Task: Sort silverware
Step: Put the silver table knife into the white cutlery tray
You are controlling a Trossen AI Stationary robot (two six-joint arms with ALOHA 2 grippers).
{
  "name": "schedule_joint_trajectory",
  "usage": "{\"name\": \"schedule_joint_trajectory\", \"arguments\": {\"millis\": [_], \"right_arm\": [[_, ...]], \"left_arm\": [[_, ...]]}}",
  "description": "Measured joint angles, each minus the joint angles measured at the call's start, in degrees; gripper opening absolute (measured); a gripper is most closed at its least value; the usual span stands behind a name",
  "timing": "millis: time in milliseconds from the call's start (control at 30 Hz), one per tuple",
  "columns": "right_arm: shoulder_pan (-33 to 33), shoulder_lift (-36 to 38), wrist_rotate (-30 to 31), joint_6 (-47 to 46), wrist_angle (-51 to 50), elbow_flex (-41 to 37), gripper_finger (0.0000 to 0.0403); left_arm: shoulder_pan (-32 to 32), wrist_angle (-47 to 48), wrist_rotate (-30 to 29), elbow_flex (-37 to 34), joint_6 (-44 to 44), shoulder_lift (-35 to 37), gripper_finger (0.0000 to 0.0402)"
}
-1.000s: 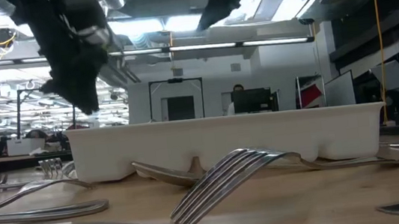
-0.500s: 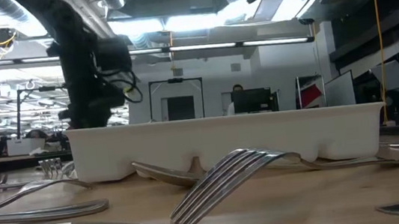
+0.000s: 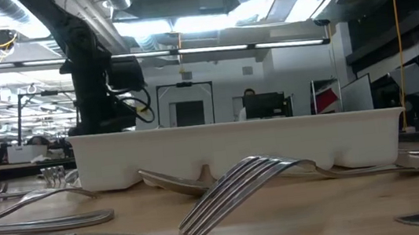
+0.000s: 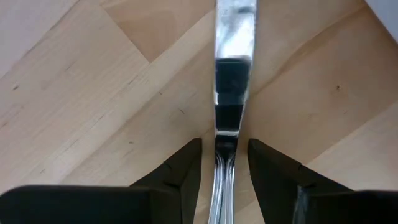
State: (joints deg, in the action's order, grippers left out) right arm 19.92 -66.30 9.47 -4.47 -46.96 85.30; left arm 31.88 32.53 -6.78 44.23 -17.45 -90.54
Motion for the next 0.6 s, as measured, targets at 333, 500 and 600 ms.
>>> {"name": "schedule_joint_trajectory", "arguments": {"millis": [333, 500, 600], "right_arm": [[0.0, 0.0, -0.81, 0.02, 0.02, 0.0, 0.014], [0.0, 0.49, -1.57, -0.28, -0.23, -0.02, 0.014], [0.0, 1.99, -1.55, -0.36, -1.31, -0.02, 0.014]], "left_arm": [[0.44, 0.25, -0.05, 0.3, 0.11, -3.18, 0.0108], [0.48, 0.89, -0.7, 0.29, -0.09, -3.33, 0.0062], [0.5, 1.55, -0.63, 0.12, -0.19, -2.68, 0.0033]]}}
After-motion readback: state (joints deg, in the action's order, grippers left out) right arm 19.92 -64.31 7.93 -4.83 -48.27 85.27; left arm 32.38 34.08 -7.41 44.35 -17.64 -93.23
